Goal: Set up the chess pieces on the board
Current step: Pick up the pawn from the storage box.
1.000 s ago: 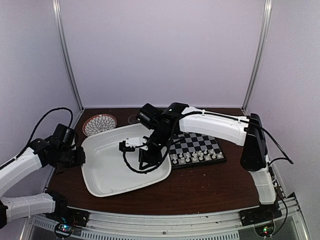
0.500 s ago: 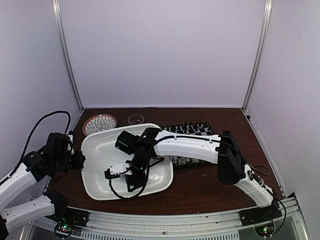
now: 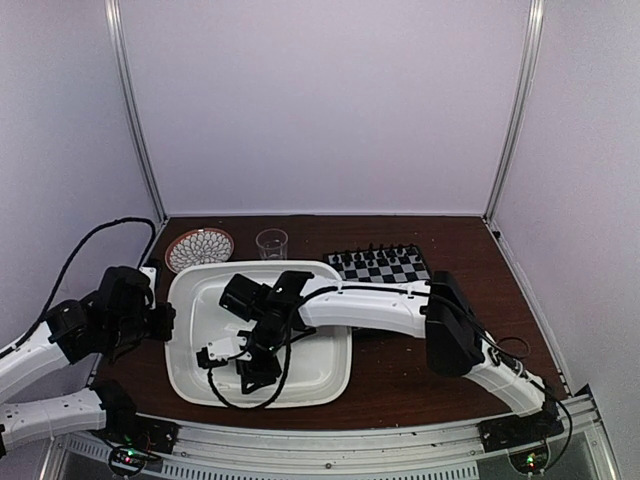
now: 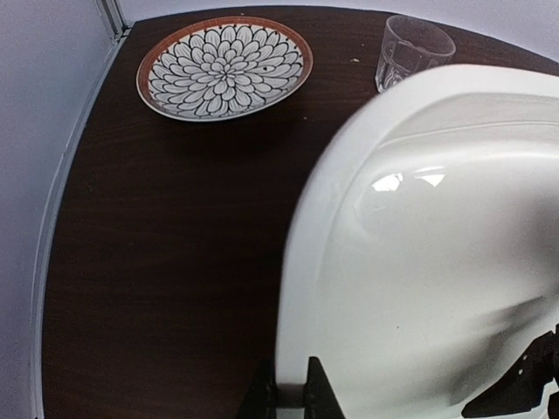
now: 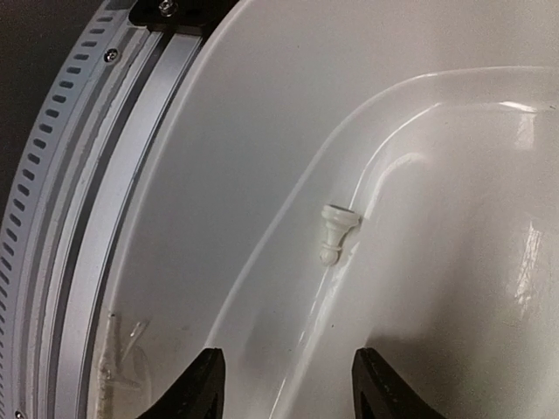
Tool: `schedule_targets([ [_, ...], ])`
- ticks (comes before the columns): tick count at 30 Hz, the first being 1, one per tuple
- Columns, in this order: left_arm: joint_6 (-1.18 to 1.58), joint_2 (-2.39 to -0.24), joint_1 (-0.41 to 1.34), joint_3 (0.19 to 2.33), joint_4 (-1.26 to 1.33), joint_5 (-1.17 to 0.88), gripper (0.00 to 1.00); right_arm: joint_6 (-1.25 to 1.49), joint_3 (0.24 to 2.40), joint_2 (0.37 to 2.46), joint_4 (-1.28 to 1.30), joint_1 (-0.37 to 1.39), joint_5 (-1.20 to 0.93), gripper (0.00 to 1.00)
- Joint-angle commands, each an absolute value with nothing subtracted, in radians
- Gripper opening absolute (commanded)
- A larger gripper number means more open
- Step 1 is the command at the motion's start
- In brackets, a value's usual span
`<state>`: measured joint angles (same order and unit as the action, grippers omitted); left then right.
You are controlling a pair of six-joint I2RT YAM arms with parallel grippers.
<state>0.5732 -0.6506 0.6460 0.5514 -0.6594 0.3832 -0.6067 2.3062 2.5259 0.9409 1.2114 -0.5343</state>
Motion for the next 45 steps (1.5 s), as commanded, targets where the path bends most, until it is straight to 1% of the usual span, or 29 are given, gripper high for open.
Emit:
schedule_targets([
  [1,0.573,-0.636,0.652,0.574,-0.659,0.455,0.0,-0.603,2.333,2.582,0.874,1.225,-0.559,0.53],
  [9,0.598,-0.642,0.652,0.574,-0.668,0.445,0.0,-0.539,2.362,2.649,0.735,1.253,-0.541,0.53],
  [12,0.601,-0.65,0.652,0.579,-0.661,0.446,0.0,-0.546,2.436,2.699,0.769,1.266,-0.546,0.53],
  [14,0.601,-0.654,0.652,0.585,-0.661,0.448,0.0,-0.549,2.434,2.709,0.76,1.271,-0.538,0.52],
  [17,0.603,-0.653,0.652,0.589,-0.663,0.453,0.0,-0.549,2.426,2.717,0.749,1.276,-0.492,0.48],
  [24,0.609,-0.645,0.652,0.603,-0.672,0.451,0.0,-0.569,2.381,2.711,0.762,1.281,-0.302,0.36],
  [27,0.612,-0.651,0.652,0.604,-0.672,0.449,0.0,-0.563,2.372,2.705,0.762,1.282,-0.261,0.27],
  [29,0.622,-0.652,0.652,0.607,-0.677,0.452,0.0,-0.563,2.381,2.7,0.766,1.281,-0.24,0.24],
  [31,0.641,-0.641,0.652,0.608,-0.681,0.457,0.0,-0.569,2.399,2.692,0.775,1.283,-0.212,0.18],
  [35,0.664,-0.647,0.652,0.63,-0.706,0.477,0.0,-0.574,2.44,2.661,0.805,1.282,-0.186,0.1],
  [39,0.69,-0.698,0.652,0.685,-0.776,0.49,0.0,-0.552,2.438,2.611,0.828,1.259,-0.228,0.09],
  [45,0.711,-0.823,0.652,0.772,-0.873,0.459,0.0,-0.446,2.432,2.523,0.847,1.216,-0.401,0.09],
])
